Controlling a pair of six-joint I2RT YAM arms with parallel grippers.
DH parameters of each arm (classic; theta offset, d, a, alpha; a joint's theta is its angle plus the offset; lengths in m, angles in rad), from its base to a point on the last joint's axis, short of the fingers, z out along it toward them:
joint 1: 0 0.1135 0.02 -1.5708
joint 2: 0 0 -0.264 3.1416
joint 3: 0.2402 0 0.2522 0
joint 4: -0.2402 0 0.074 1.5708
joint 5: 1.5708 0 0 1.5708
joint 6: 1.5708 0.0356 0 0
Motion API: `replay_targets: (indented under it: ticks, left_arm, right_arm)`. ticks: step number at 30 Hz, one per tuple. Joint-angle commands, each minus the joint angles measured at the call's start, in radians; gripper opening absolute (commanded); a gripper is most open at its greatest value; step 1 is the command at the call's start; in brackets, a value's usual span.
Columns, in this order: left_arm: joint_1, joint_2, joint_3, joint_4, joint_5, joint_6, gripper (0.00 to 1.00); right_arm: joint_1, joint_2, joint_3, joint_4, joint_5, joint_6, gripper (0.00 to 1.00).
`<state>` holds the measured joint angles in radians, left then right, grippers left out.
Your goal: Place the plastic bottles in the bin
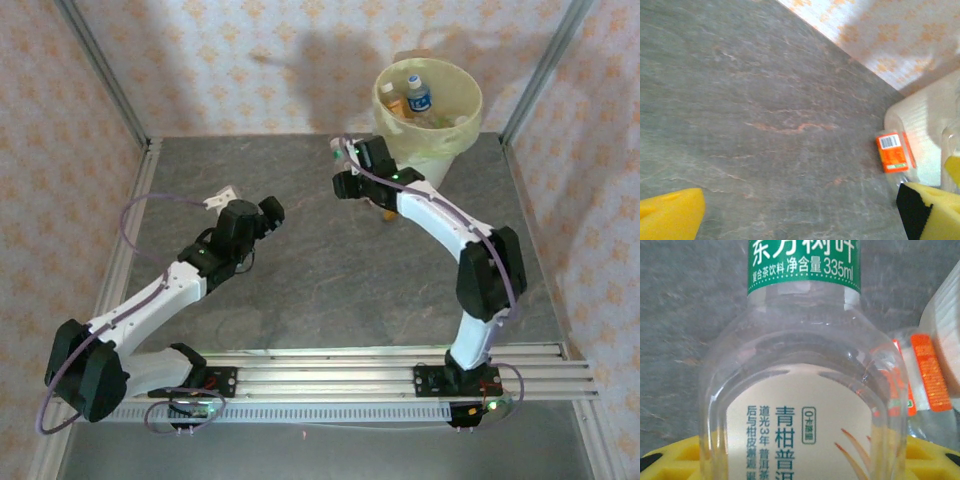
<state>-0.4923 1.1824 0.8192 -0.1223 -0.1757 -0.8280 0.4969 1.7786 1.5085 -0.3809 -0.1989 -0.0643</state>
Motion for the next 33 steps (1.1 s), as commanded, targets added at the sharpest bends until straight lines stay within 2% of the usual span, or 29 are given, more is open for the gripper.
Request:
replay_targets:
  ticks: [1,10,18,25,33]
  left_arm:
    - [-0.024,0.027,0.045,0.088,0.089,0.061,1.0]
    - [-0.095,0.116,0.153,0.119,0.179,0.153,1.0]
    - [-0.127,0.164,0.189,0.112,0.182,0.157,1.0]
    - [-0.127,0.154,0.183,0.078,0.158,0.156,1.0]
    - [-0.127,0.121,0.155,0.045,0.083,0.139,1.0]
  right_arm:
    - [0.003,-0.071,-0.017,0.027,-0.011,-0.03,0.45]
    - [-0.009,-0.184,0.044,-0.027,-0.032,-0.046,0.44]
    - [-0.142,-0.203,0.177,-0.088,-0.093,-0.092,0.44]
    - [-0.285,-0.078,0.448,-0.189,-0.151,-0.145,0.44]
    - [-0.375,0.097,0.762,-0.315,-0.125,-0.21,0.45]
